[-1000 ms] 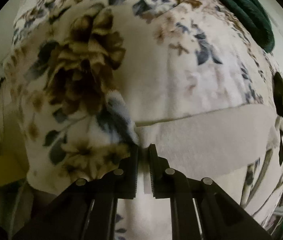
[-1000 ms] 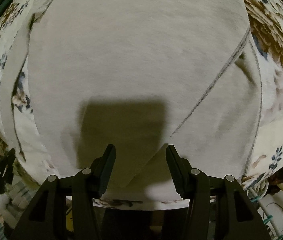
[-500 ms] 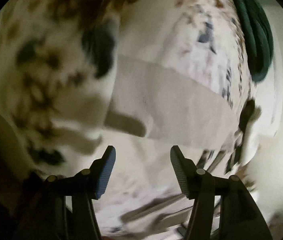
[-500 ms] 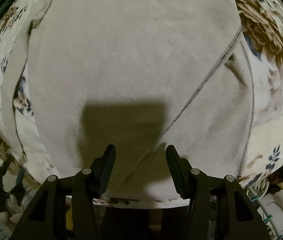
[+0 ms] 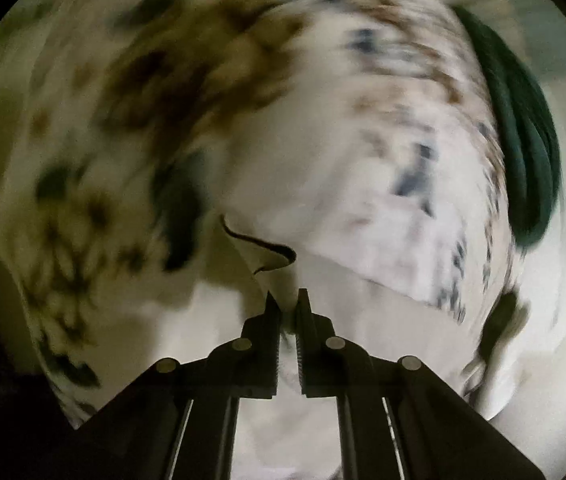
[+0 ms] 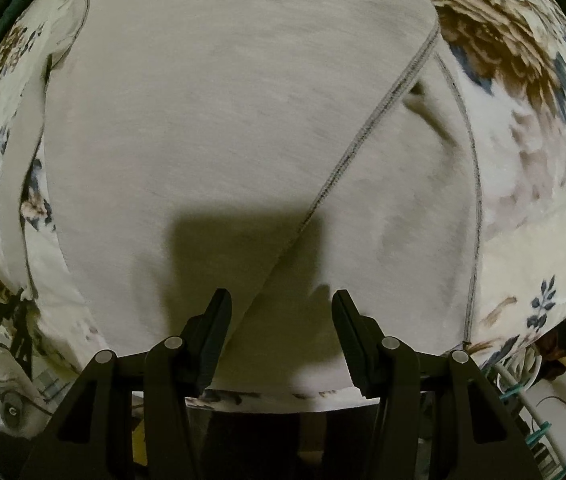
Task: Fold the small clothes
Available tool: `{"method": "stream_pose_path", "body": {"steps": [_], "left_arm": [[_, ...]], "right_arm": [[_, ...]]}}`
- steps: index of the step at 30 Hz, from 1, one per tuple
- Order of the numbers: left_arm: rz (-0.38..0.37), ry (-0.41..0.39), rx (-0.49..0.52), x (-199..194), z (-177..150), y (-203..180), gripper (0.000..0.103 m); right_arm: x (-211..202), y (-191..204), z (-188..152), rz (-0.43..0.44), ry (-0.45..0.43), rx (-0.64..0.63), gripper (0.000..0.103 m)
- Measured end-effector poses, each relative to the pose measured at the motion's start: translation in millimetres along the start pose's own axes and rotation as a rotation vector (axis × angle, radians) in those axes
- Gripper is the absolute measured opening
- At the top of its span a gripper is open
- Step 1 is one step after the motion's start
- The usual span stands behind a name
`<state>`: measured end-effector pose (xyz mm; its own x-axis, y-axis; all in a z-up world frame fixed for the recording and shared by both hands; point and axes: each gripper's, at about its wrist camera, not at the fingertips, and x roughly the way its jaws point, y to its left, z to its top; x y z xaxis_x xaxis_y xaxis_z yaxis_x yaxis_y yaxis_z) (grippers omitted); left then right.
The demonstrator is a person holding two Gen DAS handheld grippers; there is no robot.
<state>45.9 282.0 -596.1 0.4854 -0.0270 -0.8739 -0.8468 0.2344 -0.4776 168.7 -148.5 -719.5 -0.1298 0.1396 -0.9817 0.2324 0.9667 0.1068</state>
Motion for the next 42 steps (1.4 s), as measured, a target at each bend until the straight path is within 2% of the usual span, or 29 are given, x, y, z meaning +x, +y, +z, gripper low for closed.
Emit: {"method": "stream_pose_path", "body": {"steps": [4,6,8,9,10,11,14,17,20,23,25,28,29,30,32,33,34,37,40,42], "left_arm": [[0.031,-0.099,0.357,-38.5,-26.3,-62.3,0.004],[0.021,-0.133,0.589,-60.6,-57.4,-98.3,0.004],[-0.015,-0.127,0.819,-73.2,-100.5,-143.3,0.004],[-0.035,-0.111,0.908,-77.2,-122.5,-156.4,0.004],[-0.057,-0.083,1.031,-81.9,-158.0,-171.5,0.004],[-0.078,-0.061,1.096,-80.0,-176.6,-184.6,0.004],[-0.161,0.06,1.318,-83.1,-269.3,-194.3,0.004],[-0.219,0.192,1.473,-77.3,-353.3,-190.4,0.004],[-0.215,0.286,1.575,-63.6,-416.1,-179.0,0.004],[-0.166,0.34,1.639,-45.4,-448.6,-162.2,0.005],[-0.105,0.38,1.63,-33.9,-454.6,-152.8,0.008],[-0.089,0.393,1.554,-30.3,-430.5,-153.3,0.009],[-0.072,0.379,1.522,-32.7,-420.3,-151.9,0.013],[-0.057,0.371,1.499,-34.1,-411.5,-150.8,0.02],[-0.006,0.365,1.432,-34.3,-384.6,-147.0,0.07],[0.008,0.357,1.4,-36.6,-371.4,-144.1,0.077],[0.033,0.341,1.359,-39.0,-353.6,-140.0,0.08],[0.113,0.325,1.278,-38.3,-311.8,-122.2,0.081],[0.183,0.32,1.199,-25.9,-277.8,-99.9,0.08],[0.205,0.342,1.118,-15.6,-254.6,-82.6,0.08]], "right_arm": [[-18.7,-19.9,-5.3,0.022,-0.031,0.016,0.055],[-27.2,-39.8,-7.0,0.037,-0.039,0.041,0.055],[-36.7,-61.8,-9.4,0.046,-0.048,0.065,0.055],[-39.7,-68.8,-8.1,0.048,-0.051,0.075,0.055],[-44.8,-81.9,-10.1,0.049,-0.057,0.088,0.055],[-50.0,-96.8,-12.9,0.046,-0.062,0.102,0.055],[-62.2,-138.6,-19.5,0.043,-0.07,0.147,0.054],[-71.2,-178.4,-27.9,0.023,-0.084,0.186,0.054],[-76.6,-215.5,-37.9,-0.002,-0.09,0.222,0.054],[-78.6,-247.1,-48.6,-0.009,-0.083,0.252,0.054],[-78.9,-262.5,-54.1,0.0,-0.071,0.26,0.054],[-77.9,-273.6,-59.4,0.061,-0.058,0.264,0.054],[-78.2,-276.8,-60.5,0.08,-0.055,0.26,0.054],[-76.9,-277.3,-61.8,0.099,-0.052,0.253,0.054],[-69.4,-273.7,-64.0,0.146,-0.039,0.243,0.054],[-64.9,-269.7,-64.2,0.163,-0.031,0.243,0.055],[-59.3,-268.3,-66.1,0.196,-0.013,0.243,0.055],[-44.6,-261.6,-70.9,0.254,0.023,0.229,0.059],[-29.2,-255.9,-77.9,0.249,0.035,0.197,0.059],[-15.9,-251.5,-79.3,0.253,0.049,0.187,0.059]]}}
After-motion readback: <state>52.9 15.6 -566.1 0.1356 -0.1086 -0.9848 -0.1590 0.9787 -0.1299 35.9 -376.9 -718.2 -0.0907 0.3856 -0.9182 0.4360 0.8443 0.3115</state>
